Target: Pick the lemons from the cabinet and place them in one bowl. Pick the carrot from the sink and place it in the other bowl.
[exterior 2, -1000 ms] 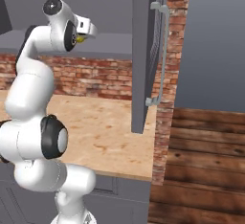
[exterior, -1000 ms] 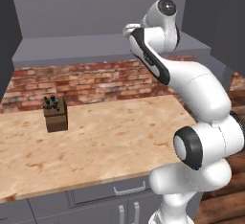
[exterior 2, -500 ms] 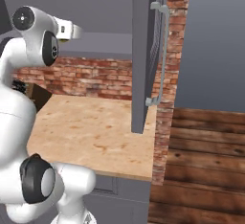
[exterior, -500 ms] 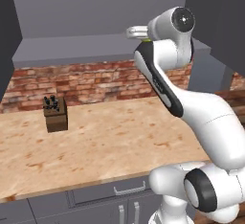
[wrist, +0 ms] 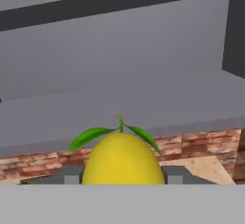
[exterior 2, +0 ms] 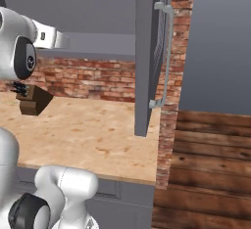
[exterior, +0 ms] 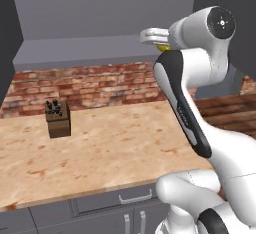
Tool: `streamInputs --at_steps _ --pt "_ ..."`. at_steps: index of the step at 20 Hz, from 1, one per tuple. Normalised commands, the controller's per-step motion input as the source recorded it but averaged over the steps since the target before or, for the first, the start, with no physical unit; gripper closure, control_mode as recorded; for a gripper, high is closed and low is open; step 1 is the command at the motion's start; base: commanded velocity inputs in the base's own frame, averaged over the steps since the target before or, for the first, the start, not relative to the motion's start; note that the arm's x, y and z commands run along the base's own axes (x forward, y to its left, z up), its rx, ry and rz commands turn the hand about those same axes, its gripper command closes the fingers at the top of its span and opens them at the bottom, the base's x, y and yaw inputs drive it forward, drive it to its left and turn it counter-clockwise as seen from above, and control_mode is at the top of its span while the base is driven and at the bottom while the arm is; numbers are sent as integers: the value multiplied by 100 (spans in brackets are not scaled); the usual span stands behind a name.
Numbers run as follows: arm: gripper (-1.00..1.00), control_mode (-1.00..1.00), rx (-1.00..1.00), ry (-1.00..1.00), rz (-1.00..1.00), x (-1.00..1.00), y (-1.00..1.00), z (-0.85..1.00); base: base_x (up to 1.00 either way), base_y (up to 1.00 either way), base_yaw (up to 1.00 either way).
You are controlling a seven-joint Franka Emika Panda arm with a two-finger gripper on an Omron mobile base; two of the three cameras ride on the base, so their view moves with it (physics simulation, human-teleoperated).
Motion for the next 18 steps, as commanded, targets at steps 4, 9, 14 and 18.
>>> streamInputs --at_steps 4,9,14,18 --pt "100 -100 7 18 -15 -100 16 -28 0 0 0" --pt "100 -100 11 46 -15 -75 0 -18 0 0 0" --pt "100 -100 9 47 -4 -32 0 -23 0 0 0" --pt "100 -100 0 9 0 0 -13 -82 0 0 0"
